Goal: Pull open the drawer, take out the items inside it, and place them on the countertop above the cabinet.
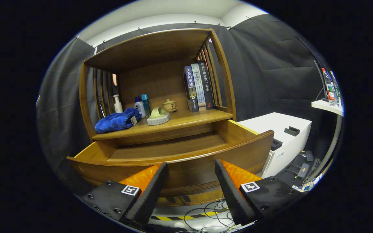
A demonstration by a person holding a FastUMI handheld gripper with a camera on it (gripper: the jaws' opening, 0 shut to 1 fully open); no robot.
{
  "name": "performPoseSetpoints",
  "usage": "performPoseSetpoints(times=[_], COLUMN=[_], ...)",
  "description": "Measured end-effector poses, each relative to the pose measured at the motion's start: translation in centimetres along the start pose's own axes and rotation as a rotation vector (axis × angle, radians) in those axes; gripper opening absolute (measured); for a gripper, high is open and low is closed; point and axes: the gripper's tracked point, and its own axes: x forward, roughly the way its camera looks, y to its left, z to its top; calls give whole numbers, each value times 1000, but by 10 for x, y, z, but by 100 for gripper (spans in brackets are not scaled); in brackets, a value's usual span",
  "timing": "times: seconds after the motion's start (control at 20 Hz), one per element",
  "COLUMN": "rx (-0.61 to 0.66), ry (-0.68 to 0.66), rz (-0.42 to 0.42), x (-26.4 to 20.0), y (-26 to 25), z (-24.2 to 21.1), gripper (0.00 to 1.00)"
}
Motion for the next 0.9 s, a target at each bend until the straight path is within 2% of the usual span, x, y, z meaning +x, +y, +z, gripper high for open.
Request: performPoseSetpoints(times=[0.35, 0.9], rx=[-56, -73], ry=[18, 39], rz=[-8, -15], x=[33, 75], y=[3, 10], z=[11, 20], gripper=[98, 98])
